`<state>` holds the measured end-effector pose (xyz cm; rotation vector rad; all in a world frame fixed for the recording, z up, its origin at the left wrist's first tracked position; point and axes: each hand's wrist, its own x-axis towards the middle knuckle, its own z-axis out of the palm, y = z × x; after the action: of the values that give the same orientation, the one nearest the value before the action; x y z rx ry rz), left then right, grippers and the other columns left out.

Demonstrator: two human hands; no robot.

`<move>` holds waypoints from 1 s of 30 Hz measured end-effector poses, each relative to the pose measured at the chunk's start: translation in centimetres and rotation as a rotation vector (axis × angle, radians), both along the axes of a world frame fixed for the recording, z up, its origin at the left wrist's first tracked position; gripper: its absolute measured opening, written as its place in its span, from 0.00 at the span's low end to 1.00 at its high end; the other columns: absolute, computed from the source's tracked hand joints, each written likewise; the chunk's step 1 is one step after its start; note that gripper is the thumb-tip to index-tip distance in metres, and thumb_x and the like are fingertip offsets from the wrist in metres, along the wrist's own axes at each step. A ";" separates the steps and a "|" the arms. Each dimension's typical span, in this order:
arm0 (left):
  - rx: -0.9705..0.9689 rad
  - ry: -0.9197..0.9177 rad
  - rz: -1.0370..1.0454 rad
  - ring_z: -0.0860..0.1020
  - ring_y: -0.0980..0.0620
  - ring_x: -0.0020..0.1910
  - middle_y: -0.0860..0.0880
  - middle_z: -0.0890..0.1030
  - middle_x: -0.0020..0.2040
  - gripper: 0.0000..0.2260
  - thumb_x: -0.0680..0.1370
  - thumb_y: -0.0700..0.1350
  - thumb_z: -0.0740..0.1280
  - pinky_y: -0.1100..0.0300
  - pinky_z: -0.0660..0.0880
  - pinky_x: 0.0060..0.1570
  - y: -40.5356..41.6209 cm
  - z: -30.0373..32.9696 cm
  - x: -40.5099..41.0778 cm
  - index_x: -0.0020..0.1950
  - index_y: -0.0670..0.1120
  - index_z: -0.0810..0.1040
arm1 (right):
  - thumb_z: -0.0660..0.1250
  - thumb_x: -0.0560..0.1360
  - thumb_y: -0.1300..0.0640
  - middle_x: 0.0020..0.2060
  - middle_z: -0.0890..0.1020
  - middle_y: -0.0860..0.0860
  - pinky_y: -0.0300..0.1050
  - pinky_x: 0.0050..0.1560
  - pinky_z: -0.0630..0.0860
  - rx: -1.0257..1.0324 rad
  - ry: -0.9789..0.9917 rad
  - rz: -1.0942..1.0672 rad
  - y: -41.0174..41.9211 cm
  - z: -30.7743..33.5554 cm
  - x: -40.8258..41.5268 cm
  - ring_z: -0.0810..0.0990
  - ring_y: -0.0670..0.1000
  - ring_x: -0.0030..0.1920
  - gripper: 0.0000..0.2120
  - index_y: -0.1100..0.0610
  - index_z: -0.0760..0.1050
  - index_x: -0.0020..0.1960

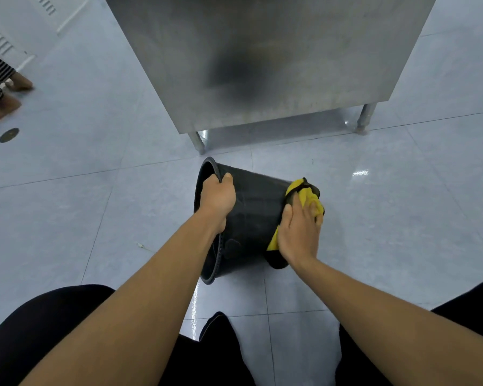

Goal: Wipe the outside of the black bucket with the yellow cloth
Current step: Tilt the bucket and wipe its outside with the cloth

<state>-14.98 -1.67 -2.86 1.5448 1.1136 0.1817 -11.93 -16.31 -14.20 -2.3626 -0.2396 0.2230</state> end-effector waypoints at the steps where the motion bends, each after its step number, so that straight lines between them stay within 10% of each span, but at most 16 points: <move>1: -0.004 -0.007 0.007 0.78 0.40 0.61 0.39 0.78 0.65 0.20 0.85 0.50 0.57 0.42 0.76 0.63 -0.1 0.0 0.0 0.74 0.41 0.69 | 0.46 0.86 0.51 0.80 0.63 0.57 0.58 0.81 0.45 0.031 -0.048 0.036 0.5 0.6 -0.7 0.54 0.58 0.82 0.24 0.53 0.60 0.81; 9: -0.020 -0.014 0.025 0.81 0.43 0.55 0.42 0.83 0.54 0.13 0.85 0.49 0.58 0.46 0.79 0.58 -0.1 -0.7 -0.3 0.57 0.43 0.78 | 0.47 0.86 0.45 0.82 0.59 0.48 0.57 0.81 0.45 0.176 -0.301 0.429 3.7 3.6 -3.6 0.53 0.50 0.82 0.25 0.47 0.60 0.81; 18: -0.044 0.002 0.017 0.81 0.41 0.56 0.42 0.82 0.58 0.18 0.85 0.50 0.58 0.43 0.79 0.59 0.0 -1.0 -0.6 0.70 0.43 0.74 | 0.44 0.77 0.27 0.82 0.58 0.48 0.64 0.79 0.40 -0.087 -0.034 0.065 -0.5 0.3 2.2 0.52 0.53 0.82 0.35 0.41 0.60 0.79; 25: 0.025 -0.030 0.025 0.82 0.41 0.53 0.37 0.82 0.56 0.14 0.85 0.50 0.59 0.40 0.80 0.57 -0.1 -1.4 -0.6 0.61 0.42 0.77 | 0.52 0.85 0.49 0.63 0.75 0.62 0.59 0.70 0.65 -0.024 0.043 -0.283 -1.3 -0.3 2.1 0.70 0.64 0.65 0.19 0.58 0.70 0.70; 30: 0.046 -0.051 0.061 0.79 0.45 0.54 0.42 0.78 0.57 0.11 0.85 0.48 0.59 0.43 0.79 0.60 -0.3 -1.3 -0.4 0.64 0.45 0.71 | 0.57 0.84 0.58 0.58 0.77 0.63 0.60 0.65 0.68 0.093 -0.155 -0.150 0.1 0.8 0.0 0.73 0.64 0.61 0.12 0.65 0.74 0.59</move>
<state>-15.38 -1.98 -4.15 1.5390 1.1245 0.2880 -11.97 -16.18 -13.39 -2.2948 -0.1423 -0.0420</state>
